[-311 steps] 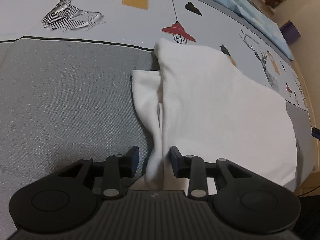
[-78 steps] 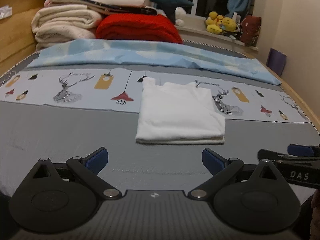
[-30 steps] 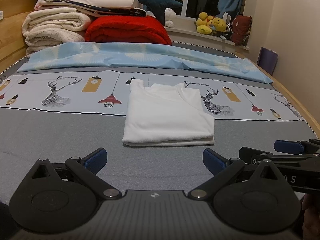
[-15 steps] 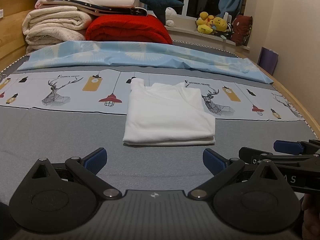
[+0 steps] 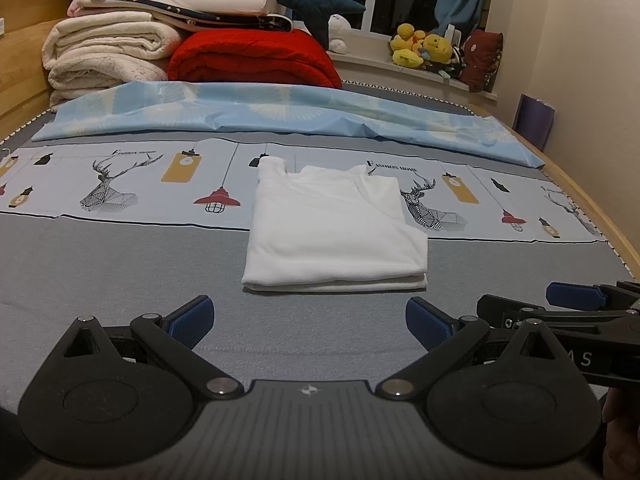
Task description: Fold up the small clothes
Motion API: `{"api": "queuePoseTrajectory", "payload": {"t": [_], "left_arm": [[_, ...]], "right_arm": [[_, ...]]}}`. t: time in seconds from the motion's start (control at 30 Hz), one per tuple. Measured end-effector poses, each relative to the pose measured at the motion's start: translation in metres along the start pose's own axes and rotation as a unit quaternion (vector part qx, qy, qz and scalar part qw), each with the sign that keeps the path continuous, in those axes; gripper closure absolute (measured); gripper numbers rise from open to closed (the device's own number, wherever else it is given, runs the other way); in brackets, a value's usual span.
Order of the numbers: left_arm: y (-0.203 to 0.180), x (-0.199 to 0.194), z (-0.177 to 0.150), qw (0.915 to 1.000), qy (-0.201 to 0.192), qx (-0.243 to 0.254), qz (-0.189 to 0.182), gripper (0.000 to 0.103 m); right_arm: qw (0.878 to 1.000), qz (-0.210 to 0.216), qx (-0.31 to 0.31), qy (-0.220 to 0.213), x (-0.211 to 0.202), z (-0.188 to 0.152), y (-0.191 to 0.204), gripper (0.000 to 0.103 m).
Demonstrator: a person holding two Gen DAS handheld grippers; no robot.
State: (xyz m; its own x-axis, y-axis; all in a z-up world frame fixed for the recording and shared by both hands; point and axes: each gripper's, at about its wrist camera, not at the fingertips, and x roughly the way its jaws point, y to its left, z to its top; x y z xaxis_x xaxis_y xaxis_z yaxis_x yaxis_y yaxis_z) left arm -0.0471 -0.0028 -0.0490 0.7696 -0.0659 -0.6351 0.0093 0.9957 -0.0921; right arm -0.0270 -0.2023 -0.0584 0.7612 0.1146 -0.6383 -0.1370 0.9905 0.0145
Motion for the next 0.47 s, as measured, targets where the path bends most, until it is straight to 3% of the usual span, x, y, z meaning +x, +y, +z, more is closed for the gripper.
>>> {"api": "queuePoseTrajectory", "payload": {"t": [0.47], "left_arm": [[0.0035, 0.0004, 0.0004, 1.0000, -0.002, -0.001, -0.005, 0.001]], "right_arm": [[1.000, -0.003, -0.003, 0.002, 0.0009, 0.0006, 0.0036, 0.023]]}}
